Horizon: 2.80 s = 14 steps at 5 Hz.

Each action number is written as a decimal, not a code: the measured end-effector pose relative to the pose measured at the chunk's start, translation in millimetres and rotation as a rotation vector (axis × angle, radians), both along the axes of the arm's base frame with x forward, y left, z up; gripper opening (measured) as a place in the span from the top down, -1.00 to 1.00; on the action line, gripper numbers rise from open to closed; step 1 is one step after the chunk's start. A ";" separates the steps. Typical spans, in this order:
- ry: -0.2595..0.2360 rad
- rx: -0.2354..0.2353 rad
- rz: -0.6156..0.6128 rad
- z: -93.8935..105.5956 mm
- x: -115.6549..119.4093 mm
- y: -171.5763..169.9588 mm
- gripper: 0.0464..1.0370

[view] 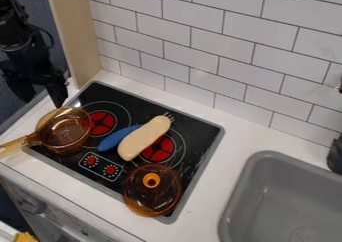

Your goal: Move the white object to the left burner

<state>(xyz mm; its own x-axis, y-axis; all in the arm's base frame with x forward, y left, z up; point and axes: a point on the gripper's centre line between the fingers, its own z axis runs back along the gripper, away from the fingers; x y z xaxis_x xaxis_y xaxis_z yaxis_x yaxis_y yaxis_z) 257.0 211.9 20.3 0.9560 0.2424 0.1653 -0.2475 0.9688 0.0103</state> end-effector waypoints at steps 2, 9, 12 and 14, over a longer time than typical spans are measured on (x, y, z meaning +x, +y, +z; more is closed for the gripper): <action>0.027 -0.048 -0.030 -13.3 -8.6 -14.5 -0.93; 0.065 -0.014 -0.488 -59.9 40.5 -160.5 -0.92; 0.042 0.001 -0.479 -65.7 45.7 -161.0 -0.23; 0.019 -0.039 -0.486 -49.1 37.1 -154.7 -0.23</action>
<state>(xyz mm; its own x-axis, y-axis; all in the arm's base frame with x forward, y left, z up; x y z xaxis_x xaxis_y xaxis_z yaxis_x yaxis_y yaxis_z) 294.1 57.2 -28.7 0.9628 -0.2274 0.1462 0.2339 0.9719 -0.0284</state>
